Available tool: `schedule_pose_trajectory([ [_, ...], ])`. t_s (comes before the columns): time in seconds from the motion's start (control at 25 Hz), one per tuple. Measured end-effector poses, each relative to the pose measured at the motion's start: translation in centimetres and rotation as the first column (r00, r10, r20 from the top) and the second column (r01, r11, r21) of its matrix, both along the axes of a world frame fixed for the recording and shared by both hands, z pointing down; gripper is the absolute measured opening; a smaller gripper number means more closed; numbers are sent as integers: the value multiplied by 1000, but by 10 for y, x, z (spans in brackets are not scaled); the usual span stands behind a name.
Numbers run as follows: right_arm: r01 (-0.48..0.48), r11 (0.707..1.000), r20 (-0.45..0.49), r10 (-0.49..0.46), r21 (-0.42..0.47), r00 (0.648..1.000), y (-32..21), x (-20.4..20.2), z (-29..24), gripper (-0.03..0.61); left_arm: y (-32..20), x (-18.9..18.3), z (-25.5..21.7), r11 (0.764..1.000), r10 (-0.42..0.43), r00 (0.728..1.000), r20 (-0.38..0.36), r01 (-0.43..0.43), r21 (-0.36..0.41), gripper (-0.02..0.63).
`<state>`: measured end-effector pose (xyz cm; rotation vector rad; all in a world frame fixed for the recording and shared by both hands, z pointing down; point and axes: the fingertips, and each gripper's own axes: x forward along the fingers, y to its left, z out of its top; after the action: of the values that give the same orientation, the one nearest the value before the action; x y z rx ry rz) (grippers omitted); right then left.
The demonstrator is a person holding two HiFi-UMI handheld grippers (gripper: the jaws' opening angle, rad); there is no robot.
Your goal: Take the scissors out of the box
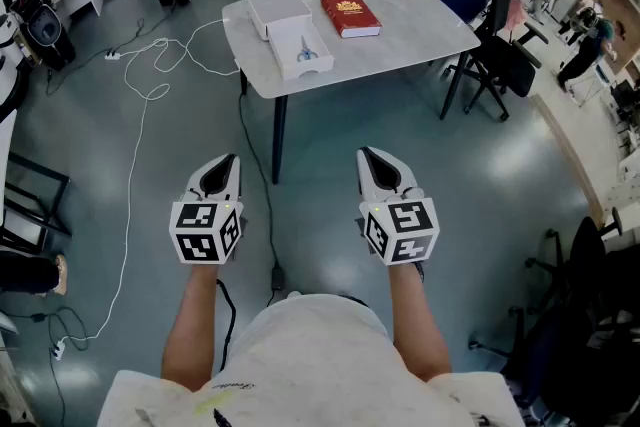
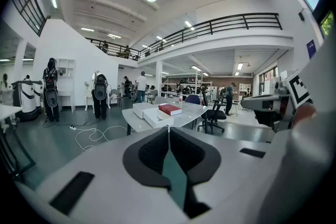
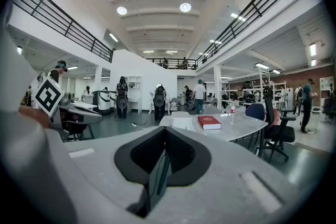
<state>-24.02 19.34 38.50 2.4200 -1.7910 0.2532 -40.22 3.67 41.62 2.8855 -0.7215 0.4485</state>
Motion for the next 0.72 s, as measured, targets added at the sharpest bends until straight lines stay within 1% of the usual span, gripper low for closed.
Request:
schedule_pose_trajectory([
  [0.28, -4, 1000, 10, 4, -6, 1000, -3, -3, 5, 6, -1, 1, 4, 1000, 25, 1000, 11, -25, 6, 20],
  [0.48, -13, 1000, 15, 13, -14, 1000, -3, -2, 8, 6, -3, 5, 9, 999, 36, 999, 6, -36, -15, 20],
  [0.72, -16, 1000, 22, 17, -21, 1000, -8, 4, 12, 6, -7, 16, 17, 998, 57, 998, 40, -56, -27, 22],
])
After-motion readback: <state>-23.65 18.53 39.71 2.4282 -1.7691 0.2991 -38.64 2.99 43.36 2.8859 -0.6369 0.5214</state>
